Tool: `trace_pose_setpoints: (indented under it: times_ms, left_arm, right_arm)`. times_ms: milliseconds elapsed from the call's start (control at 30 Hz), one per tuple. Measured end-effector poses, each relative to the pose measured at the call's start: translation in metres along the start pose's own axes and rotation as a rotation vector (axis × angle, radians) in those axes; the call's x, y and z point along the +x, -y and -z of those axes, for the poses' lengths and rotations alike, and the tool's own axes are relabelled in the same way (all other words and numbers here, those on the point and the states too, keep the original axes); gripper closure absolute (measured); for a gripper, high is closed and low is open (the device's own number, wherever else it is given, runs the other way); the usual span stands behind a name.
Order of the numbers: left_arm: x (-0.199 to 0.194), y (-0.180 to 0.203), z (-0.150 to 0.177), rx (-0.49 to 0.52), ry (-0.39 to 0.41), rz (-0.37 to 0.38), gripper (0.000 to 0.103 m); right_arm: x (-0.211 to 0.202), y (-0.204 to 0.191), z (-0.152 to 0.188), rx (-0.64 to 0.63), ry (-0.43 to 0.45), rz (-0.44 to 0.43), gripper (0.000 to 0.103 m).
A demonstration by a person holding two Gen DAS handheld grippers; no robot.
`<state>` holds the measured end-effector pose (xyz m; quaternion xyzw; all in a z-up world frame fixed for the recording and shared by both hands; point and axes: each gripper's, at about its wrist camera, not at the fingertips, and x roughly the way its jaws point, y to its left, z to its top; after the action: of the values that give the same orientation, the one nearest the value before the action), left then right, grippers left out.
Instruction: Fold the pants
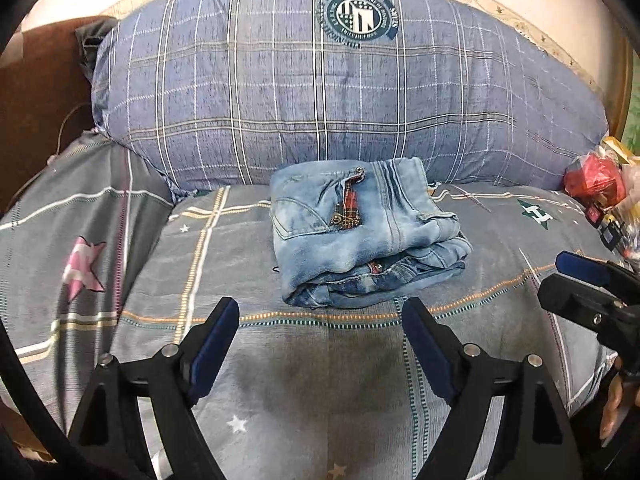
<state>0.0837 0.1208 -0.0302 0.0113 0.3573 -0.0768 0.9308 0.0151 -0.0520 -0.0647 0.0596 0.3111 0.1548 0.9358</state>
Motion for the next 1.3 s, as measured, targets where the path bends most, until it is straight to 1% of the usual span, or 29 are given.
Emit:
trace_pose_setpoints:
  times_ms: [133, 367, 500, 633, 733, 833, 967, 1067, 1300]
  left_arm:
    - [-0.014, 0.000, 0.003, 0.013, 0.021, -0.021, 0.019]
    - [-0.030, -0.002, 0.010, 0.014, 0.039, -0.051, 0.018]
    - [-0.042, 0.001, 0.014, 0.034, 0.055, -0.074, 0.018]
    - [-0.052, 0.002, 0.015, 0.042, 0.065, -0.074, 0.018]
    - [-0.060, 0.007, 0.016, 0.071, 0.075, -0.082, 0.018]
    - [-0.065, 0.011, 0.018, 0.081, 0.076, -0.093, 0.018]
    - [-0.070, 0.011, 0.020, 0.067, 0.078, -0.100, 0.018]
    - [-0.072, 0.011, 0.020, 0.053, 0.078, -0.102, 0.018]
    - [-0.075, 0.016, 0.021, 0.095, 0.061, -0.104, 0.018]
  right_arm:
    - [-0.011, -0.005, 0.001, -0.004, 0.010, 0.003, 0.004]
    - [-0.023, -0.012, 0.009, -0.013, 0.022, -0.006, 0.003]
    - [-0.029, -0.017, 0.014, -0.016, 0.024, -0.014, 0.003]
    - [-0.036, -0.019, 0.015, -0.015, 0.033, -0.018, 0.003]
    - [-0.043, -0.021, 0.015, -0.013, 0.042, -0.020, 0.003]
    - [-0.050, -0.025, 0.015, -0.019, 0.053, -0.023, 0.003]
    - [-0.059, -0.030, 0.014, -0.021, 0.055, -0.039, 0.002]
    - [-0.064, -0.033, 0.015, -0.034, 0.057, -0.034, 0.002]
    - [-0.069, -0.037, 0.014, -0.049, 0.052, -0.022, 0.002]
